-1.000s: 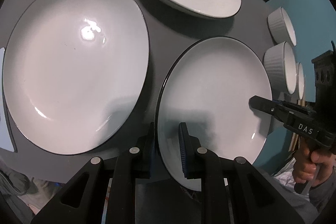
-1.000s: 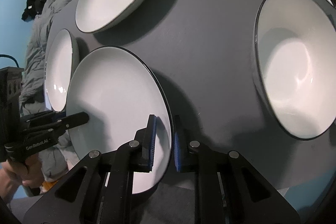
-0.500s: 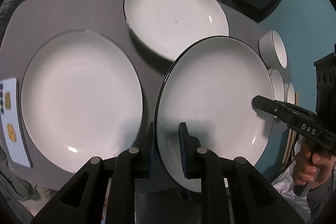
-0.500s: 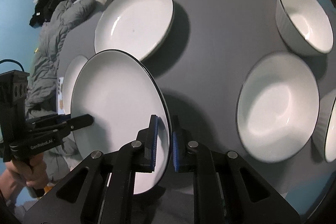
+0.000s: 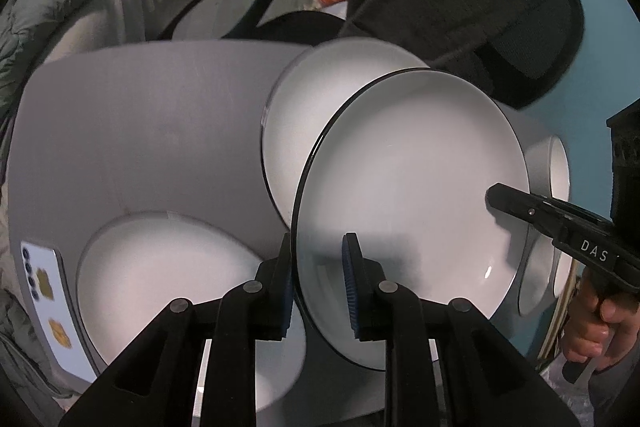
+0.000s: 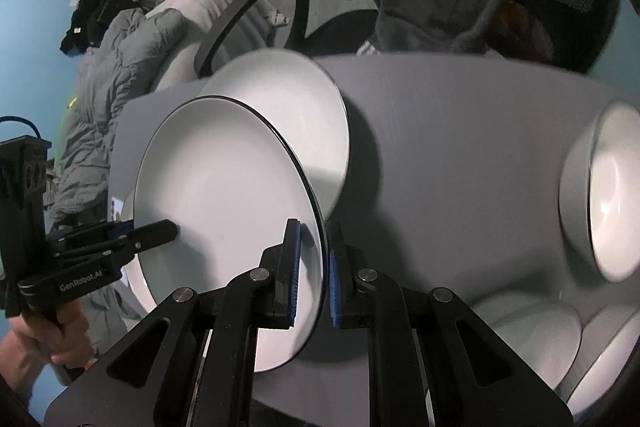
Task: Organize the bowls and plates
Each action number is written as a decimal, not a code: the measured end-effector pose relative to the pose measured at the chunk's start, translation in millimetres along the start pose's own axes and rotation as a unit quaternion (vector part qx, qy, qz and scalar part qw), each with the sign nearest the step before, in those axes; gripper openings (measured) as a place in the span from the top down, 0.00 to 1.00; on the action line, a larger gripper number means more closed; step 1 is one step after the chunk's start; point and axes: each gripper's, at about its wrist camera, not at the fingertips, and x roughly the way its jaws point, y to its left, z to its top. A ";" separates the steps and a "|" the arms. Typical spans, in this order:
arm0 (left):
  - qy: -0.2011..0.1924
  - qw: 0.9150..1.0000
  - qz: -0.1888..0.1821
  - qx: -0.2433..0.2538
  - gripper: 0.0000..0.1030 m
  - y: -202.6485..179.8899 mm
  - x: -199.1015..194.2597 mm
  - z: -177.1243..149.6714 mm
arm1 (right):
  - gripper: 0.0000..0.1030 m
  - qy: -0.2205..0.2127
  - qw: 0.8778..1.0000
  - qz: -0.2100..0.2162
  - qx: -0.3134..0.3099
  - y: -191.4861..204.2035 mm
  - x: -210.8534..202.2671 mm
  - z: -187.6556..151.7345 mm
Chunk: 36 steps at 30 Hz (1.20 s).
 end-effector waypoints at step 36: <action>0.023 0.997 0.070 0.017 0.74 2.2 32.1 45.5 | 0.74 0.049 0.998 -0.022 0.014 -6.3 35.4 54.4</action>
